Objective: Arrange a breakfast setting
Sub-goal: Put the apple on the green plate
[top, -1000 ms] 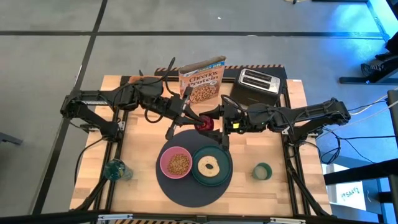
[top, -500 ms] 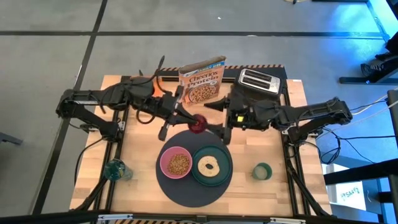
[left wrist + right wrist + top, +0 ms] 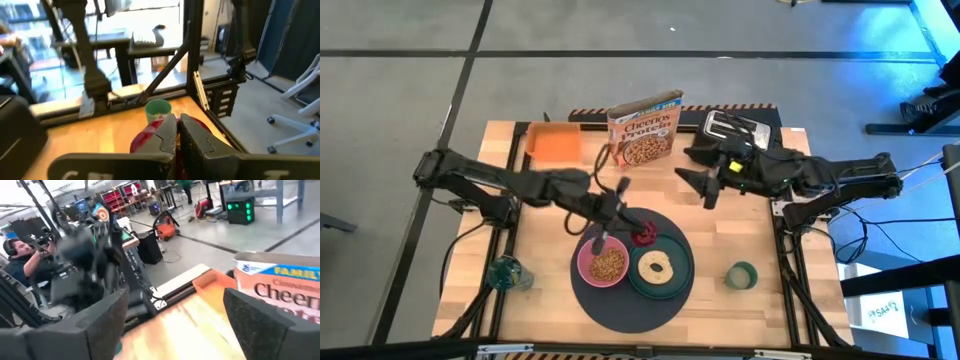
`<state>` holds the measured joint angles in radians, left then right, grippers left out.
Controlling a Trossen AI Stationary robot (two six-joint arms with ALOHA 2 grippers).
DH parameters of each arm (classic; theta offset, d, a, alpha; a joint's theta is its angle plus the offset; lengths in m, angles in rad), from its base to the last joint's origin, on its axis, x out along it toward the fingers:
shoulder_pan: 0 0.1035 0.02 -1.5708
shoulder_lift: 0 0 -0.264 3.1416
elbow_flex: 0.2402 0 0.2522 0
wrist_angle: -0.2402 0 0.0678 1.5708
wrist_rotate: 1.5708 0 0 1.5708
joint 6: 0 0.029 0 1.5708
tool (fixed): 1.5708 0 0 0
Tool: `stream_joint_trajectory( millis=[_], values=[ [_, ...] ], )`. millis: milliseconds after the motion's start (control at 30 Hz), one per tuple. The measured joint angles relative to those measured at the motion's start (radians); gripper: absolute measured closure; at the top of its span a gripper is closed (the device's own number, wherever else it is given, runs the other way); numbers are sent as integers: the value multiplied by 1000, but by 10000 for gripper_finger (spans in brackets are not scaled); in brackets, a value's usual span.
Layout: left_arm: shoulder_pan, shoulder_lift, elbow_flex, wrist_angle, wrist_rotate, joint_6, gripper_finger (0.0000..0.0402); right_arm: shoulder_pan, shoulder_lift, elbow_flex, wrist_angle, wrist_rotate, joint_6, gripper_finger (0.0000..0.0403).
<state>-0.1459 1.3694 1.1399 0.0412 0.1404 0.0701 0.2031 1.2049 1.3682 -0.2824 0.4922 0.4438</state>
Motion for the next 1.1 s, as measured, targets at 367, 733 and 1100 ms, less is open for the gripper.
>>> stream_joint_trajectory(
  millis=[367,733,1100],
  values=[
    [25,378,-176,607,111,11,401,58,-38,0,-183,28,132,155],
    [67,636,-105,847,127,-71,401,113,-102,0,-291,-26,182,192],
    [76,730,-104,904,215,-63,401,196,-158,0,-351,108,206,205]
  ],
)
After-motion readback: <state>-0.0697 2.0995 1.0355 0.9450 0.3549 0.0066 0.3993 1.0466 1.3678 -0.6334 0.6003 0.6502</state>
